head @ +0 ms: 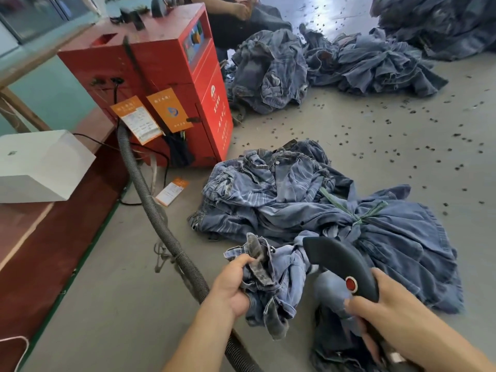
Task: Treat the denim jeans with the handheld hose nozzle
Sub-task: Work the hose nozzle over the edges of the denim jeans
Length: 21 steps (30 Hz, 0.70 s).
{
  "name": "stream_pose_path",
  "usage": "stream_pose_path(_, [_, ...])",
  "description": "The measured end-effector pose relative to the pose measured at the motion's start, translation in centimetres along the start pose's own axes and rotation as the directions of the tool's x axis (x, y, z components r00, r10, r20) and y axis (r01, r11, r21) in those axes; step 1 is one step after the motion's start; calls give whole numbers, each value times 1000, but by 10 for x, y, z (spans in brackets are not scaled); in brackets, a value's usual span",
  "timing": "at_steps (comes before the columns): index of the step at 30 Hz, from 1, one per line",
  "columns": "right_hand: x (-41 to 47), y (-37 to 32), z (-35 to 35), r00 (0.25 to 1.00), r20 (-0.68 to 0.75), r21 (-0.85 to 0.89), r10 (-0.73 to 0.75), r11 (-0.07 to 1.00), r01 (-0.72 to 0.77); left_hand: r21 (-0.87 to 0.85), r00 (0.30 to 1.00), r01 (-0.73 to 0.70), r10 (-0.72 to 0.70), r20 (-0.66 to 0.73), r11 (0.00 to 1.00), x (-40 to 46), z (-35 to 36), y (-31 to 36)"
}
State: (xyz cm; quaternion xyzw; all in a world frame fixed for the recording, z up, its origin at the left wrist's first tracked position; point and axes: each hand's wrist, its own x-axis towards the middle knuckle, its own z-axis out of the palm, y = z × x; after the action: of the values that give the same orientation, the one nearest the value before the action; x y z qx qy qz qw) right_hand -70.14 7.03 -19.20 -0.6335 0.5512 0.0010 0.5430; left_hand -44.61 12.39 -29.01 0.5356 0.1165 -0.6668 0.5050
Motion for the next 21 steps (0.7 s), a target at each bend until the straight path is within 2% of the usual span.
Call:
stream_pose_path(2, [3,2,-1,999,45,6,9,1000,-10,-9,1000,-23,23,-11,1000,1,0,1])
stream_pose_path(6, [6,6,25,992,119,-127,-30,991,46,-72,998,-47,49,27,996,0,3,0])
stream_pose_path(10, [16,2,46,995,73,-158,-65,985,76,-32,990,-112,114,80,993,-4,2,-6])
stream_pose_path(13, [24,-6,50,998,3,-68,-64,996,64,-46,988,-143,146,60,989,-2,1,-10])
stream_pose_path(16, [28,-11,40,992,-118,0,-47,999,47,17,983,-181,181,29,983,-2,0,-9])
stream_pose_path(18, [25,-14,27,991,-123,29,-54,998,58,38,975,-219,219,26,975,-5,1,-8])
stream_pose_path(21, [12,-14,19,995,-49,-129,-88,988,81,-99,964,-241,250,94,965,-9,4,-9])
